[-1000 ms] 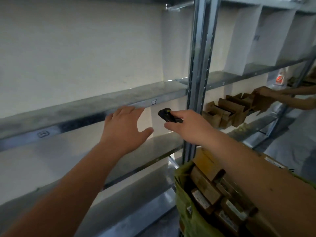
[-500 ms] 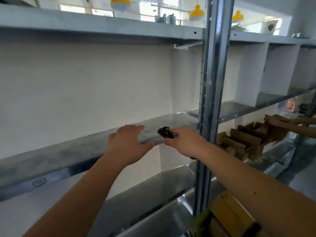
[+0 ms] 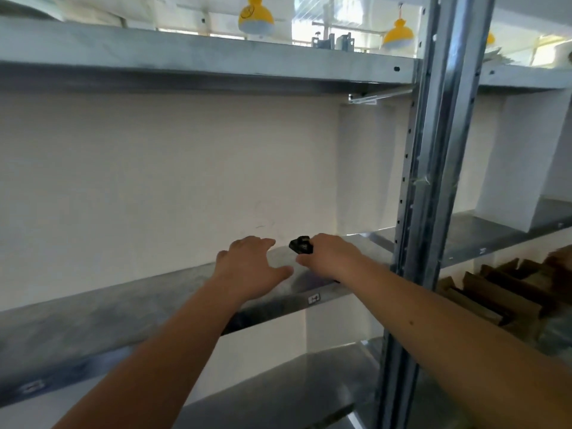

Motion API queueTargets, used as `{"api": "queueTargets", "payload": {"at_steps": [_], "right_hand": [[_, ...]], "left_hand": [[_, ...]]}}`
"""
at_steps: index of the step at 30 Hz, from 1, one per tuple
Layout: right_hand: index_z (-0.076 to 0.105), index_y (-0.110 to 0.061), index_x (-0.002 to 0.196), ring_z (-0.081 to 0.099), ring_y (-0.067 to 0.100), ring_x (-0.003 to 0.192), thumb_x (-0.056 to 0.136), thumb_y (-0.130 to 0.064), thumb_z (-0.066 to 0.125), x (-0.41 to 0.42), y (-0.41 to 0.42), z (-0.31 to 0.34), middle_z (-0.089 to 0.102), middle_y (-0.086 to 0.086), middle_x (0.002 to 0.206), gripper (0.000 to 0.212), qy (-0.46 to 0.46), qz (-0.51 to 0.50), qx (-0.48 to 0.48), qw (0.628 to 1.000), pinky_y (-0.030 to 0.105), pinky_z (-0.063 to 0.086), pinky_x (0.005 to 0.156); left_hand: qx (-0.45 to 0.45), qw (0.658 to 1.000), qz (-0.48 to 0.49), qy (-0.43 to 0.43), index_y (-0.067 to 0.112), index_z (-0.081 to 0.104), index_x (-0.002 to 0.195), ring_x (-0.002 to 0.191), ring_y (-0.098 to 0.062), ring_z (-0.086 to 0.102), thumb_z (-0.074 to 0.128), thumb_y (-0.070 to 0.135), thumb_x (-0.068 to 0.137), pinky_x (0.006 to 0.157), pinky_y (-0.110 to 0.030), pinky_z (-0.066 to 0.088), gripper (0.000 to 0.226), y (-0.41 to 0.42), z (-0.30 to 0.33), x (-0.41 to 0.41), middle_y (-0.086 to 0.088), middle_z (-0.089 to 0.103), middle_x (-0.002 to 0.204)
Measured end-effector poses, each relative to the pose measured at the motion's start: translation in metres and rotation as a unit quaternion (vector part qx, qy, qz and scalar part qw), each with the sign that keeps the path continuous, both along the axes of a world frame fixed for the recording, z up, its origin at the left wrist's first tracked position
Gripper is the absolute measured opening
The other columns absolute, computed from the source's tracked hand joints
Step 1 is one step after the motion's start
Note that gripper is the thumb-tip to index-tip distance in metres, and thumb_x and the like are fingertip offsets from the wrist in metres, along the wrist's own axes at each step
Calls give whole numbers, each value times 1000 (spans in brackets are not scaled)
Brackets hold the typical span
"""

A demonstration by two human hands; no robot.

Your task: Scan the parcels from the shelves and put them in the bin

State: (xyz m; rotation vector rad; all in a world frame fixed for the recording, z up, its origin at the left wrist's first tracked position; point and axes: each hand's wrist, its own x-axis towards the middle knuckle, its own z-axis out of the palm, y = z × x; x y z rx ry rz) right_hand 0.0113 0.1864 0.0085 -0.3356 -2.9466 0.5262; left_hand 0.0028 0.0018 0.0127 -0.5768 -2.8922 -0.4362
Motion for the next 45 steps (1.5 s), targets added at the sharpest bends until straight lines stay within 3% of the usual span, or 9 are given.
{"api": "queueTargets", "payload": {"at_steps": [5,10,15,18,23,25,33,42,45], "right_hand": [[65,-20,118,62,29,99,92,-53,61,-39,0,-18,68,7,111,42,-45,-39,102,993,40,47,85],[61,-23,120,59,33,109,90,-49,60,-58,0,-21,64,9,119,40,-53,-60,92,993,48,52,95],[61,-23,110,59,33,111,88,-44,60,-67,1,-20,64,8,119,31,-47,-72,84,993,47,53,95],[62,-23,117,58,32,112,87,-47,59,-69,1,-22,63,8,121,39,-41,-82,94,991,48,53,95],[62,-21,103,58,31,105,83,-38,62,-66,-5,-16,62,8,110,26,-66,-91,97,989,50,52,93],[61,-20,102,55,32,110,81,-38,61,-62,-6,-14,60,8,115,27,-83,-92,89,988,51,50,96],[49,-25,145,38,32,134,91,-52,47,-62,7,-29,43,9,143,60,-66,-116,54,990,52,43,92],[48,-28,144,37,32,134,90,-57,45,-62,11,-32,41,8,144,61,-63,-113,48,990,50,38,85],[49,-31,142,37,33,134,86,-64,44,-59,12,-31,42,9,143,65,-47,-106,49,992,51,40,92]], "left_hand": [[14,1000,11,0,40,41,155,149,-21,36,55,71,92,120,-50,29,71,4,-5,-15,7,36,165],[16,1000,22,1,42,39,156,154,-20,28,56,72,91,122,-51,24,74,3,-7,-23,7,27,169],[113,993,0,-25,45,50,146,147,-15,37,64,72,85,121,-50,29,68,2,-10,-25,13,38,162],[135,990,-10,-35,46,51,145,149,-14,34,67,72,84,122,-51,28,67,-1,-9,-24,13,37,162],[129,990,21,-51,46,52,144,145,-16,41,66,76,81,120,-54,30,71,-1,-9,-33,14,41,159],[109,991,33,-69,46,51,145,144,-19,42,64,79,77,119,-57,31,77,-1,-13,-38,13,42,159],[67,992,48,-99,50,52,142,132,-21,53,59,86,69,110,-56,41,82,1,-27,-43,14,46,156],[55,994,57,-80,48,51,145,139,-22,45,64,78,79,114,-55,35,73,0,-26,-39,10,46,156],[40,995,62,-63,47,45,149,140,-23,43,63,77,82,113,-53,34,75,-1,-25,-33,9,44,157]]}}
